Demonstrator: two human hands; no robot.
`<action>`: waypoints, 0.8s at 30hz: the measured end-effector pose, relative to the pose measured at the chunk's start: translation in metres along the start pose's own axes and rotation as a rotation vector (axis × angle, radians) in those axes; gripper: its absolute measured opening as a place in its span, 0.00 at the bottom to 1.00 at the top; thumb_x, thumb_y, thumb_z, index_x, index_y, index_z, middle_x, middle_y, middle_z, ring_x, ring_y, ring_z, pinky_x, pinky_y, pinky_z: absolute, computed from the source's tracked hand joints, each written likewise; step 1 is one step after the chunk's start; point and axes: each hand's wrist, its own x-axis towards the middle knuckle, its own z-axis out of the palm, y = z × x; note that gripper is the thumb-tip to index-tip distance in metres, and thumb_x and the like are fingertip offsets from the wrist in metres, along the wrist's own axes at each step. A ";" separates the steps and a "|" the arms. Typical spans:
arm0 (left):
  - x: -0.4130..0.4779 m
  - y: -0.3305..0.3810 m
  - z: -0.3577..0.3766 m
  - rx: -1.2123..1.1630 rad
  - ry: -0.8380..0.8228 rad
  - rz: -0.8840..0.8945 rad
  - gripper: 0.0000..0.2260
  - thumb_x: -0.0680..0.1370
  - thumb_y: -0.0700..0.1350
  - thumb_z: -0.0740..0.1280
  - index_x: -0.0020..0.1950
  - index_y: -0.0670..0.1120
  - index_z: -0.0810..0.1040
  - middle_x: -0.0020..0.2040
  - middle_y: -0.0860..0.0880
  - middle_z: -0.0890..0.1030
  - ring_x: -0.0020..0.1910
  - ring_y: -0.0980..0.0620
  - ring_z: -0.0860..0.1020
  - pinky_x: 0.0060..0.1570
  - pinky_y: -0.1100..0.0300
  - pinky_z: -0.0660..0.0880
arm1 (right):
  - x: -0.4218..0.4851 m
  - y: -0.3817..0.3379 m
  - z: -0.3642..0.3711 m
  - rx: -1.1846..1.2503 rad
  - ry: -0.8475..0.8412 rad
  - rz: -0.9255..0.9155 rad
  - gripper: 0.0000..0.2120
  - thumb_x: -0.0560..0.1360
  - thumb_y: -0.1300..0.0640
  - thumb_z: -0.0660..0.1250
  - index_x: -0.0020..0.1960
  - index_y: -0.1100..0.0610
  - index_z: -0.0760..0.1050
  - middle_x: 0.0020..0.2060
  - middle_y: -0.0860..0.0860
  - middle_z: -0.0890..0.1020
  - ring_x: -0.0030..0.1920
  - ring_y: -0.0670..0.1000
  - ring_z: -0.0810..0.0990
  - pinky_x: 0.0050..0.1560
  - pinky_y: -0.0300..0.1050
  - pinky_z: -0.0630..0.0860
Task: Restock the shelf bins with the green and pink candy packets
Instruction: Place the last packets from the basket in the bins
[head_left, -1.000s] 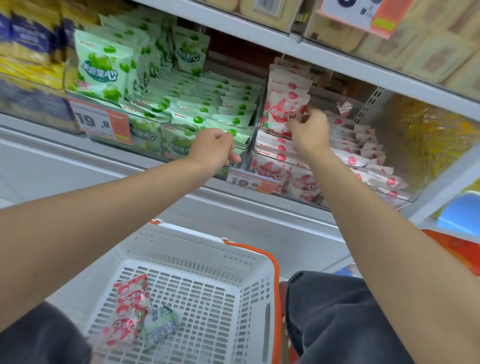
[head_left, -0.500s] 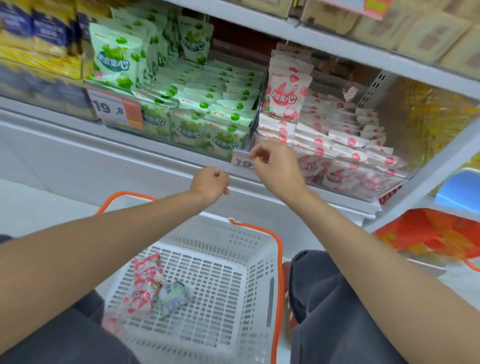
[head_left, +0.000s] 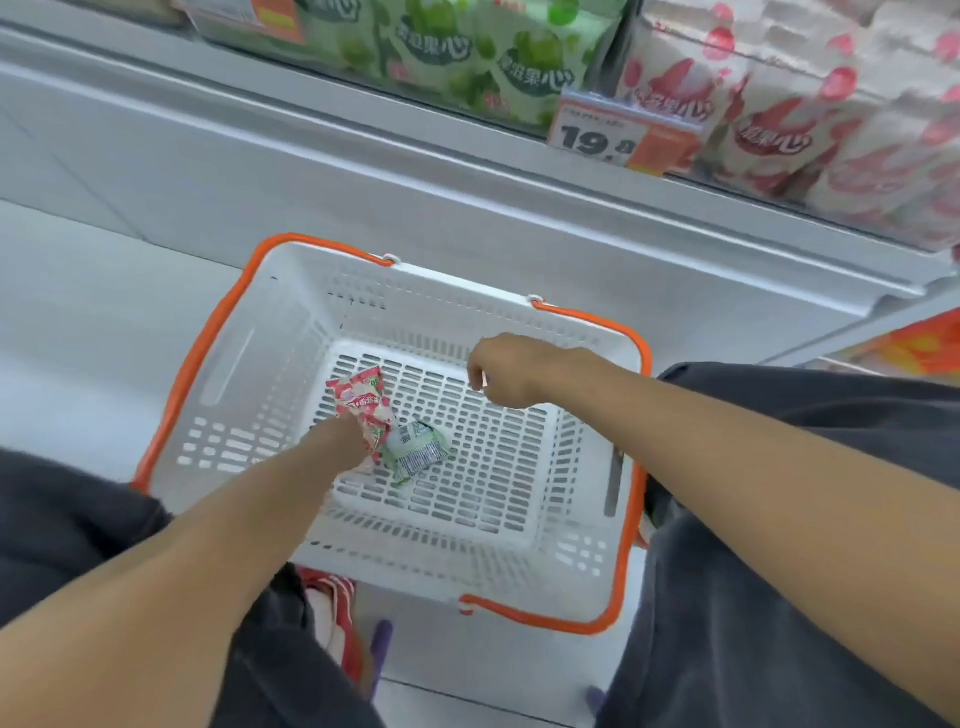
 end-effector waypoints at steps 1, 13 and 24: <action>-0.005 -0.002 0.002 -0.004 -0.003 -0.012 0.34 0.79 0.39 0.62 0.79 0.40 0.45 0.55 0.40 0.81 0.49 0.44 0.82 0.47 0.52 0.82 | 0.002 -0.005 0.001 -0.011 -0.006 -0.009 0.14 0.74 0.69 0.59 0.55 0.64 0.79 0.55 0.60 0.81 0.53 0.60 0.80 0.52 0.53 0.78; -0.057 0.046 -0.051 -0.025 0.074 0.075 0.08 0.75 0.38 0.70 0.53 0.43 0.77 0.39 0.47 0.78 0.35 0.53 0.75 0.35 0.62 0.77 | -0.006 -0.012 -0.021 -0.159 0.058 0.012 0.17 0.74 0.69 0.58 0.60 0.60 0.76 0.56 0.57 0.79 0.55 0.58 0.79 0.56 0.54 0.77; -0.208 0.144 -0.221 -0.249 0.239 0.746 0.09 0.72 0.39 0.76 0.52 0.42 0.85 0.41 0.45 0.85 0.35 0.52 0.82 0.40 0.59 0.81 | -0.045 0.006 -0.083 0.296 0.166 0.017 0.18 0.75 0.52 0.69 0.59 0.63 0.74 0.49 0.59 0.83 0.48 0.58 0.82 0.44 0.46 0.77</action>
